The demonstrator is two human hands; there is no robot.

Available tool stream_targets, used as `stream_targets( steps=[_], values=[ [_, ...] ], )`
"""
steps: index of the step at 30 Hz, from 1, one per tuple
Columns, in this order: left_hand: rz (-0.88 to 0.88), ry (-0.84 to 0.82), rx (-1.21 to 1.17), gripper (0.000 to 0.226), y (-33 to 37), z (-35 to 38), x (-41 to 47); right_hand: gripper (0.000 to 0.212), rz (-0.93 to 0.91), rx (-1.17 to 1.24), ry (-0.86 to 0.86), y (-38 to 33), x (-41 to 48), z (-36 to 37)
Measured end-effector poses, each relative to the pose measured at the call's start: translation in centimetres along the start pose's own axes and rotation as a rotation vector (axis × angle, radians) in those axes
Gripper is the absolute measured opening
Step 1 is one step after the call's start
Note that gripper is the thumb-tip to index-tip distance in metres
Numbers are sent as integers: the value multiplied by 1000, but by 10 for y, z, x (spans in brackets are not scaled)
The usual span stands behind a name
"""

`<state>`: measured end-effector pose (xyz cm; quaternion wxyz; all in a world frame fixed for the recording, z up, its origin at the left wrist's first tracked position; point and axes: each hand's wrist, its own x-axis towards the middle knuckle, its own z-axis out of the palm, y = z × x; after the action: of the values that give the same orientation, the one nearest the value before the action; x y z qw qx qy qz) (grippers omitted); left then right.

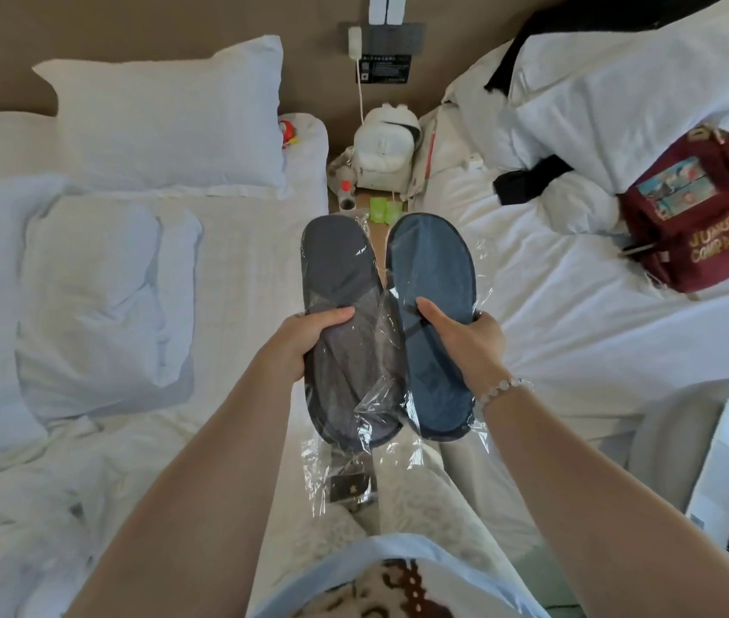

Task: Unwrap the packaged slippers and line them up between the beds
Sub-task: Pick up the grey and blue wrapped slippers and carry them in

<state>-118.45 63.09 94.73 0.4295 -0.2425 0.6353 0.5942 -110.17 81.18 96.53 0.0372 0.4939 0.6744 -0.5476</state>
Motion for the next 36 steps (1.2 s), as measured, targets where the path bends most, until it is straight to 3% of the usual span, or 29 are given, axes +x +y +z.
stream_targets(
  steps=[13,18,26,32,36],
  values=[
    [-21,137,-192,26,71,24,121,56,65,-122,-121,-68,154,41],
    [-43,164,-228,30,83,30,190,47,52,-148,-125,-70,220,64],
    [-202,194,-305,30,47,26,306,11,100,-79,-151,-26,305,108],
    [-286,191,-340,23,-9,11,412,13,192,-98,-154,45,387,168],
    [-314,177,-291,58,-53,7,496,14,201,-126,-167,103,443,206]
  ],
)
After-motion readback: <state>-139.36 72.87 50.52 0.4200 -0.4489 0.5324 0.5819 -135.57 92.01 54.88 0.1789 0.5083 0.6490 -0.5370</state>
